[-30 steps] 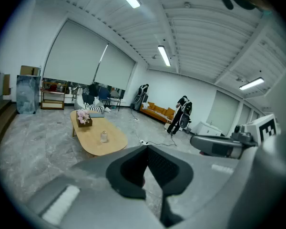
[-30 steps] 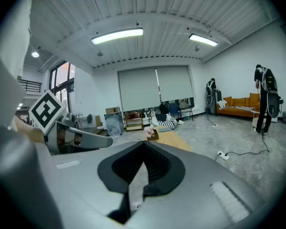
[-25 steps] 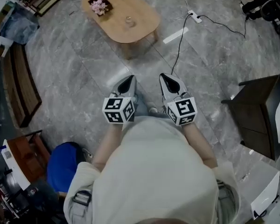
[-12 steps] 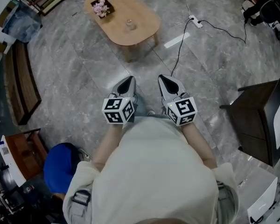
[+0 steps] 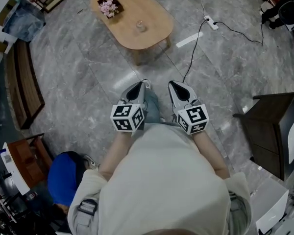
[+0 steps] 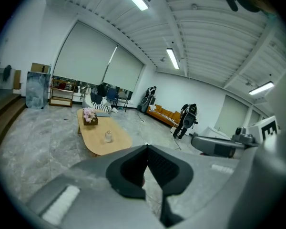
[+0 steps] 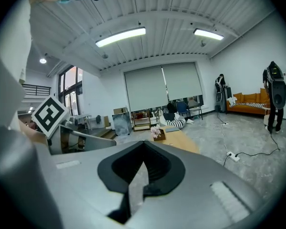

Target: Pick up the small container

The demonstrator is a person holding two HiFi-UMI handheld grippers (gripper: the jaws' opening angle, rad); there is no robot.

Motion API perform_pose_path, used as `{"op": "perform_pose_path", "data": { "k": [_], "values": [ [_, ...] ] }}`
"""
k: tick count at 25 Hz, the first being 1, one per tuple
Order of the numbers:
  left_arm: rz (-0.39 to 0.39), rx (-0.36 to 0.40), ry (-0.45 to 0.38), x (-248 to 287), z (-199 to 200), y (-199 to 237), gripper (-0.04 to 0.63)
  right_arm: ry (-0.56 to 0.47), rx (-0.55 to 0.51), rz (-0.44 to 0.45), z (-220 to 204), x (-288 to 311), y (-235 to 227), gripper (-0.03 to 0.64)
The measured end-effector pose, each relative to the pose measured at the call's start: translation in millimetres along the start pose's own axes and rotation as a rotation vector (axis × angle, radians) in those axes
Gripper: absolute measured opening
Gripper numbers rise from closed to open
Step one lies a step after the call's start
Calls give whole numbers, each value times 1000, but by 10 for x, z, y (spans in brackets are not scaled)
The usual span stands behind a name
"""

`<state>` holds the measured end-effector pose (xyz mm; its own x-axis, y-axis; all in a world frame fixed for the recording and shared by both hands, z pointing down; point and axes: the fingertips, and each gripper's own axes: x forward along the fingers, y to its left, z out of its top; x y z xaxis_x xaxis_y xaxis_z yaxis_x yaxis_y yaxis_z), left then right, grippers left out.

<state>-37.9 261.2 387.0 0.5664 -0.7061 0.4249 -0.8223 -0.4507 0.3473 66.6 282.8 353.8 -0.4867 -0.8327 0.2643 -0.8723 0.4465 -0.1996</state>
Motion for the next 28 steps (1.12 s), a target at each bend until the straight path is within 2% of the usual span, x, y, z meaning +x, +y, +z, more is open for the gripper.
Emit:
{"op": "perform_pose_path", "data": {
  "k": [7,19,28],
  "values": [
    [5,-8,13,488,263,297,2,34,-6,-2,125,530,-324,-2],
    [13,-7,41,1310,1030,1040,2,30,-29,-2,835,1761,-781,-2],
    [-6,8,58,1814,1430,1559,2,41,-22,-25,1043,2506,-1041,-2]
  ]
}}
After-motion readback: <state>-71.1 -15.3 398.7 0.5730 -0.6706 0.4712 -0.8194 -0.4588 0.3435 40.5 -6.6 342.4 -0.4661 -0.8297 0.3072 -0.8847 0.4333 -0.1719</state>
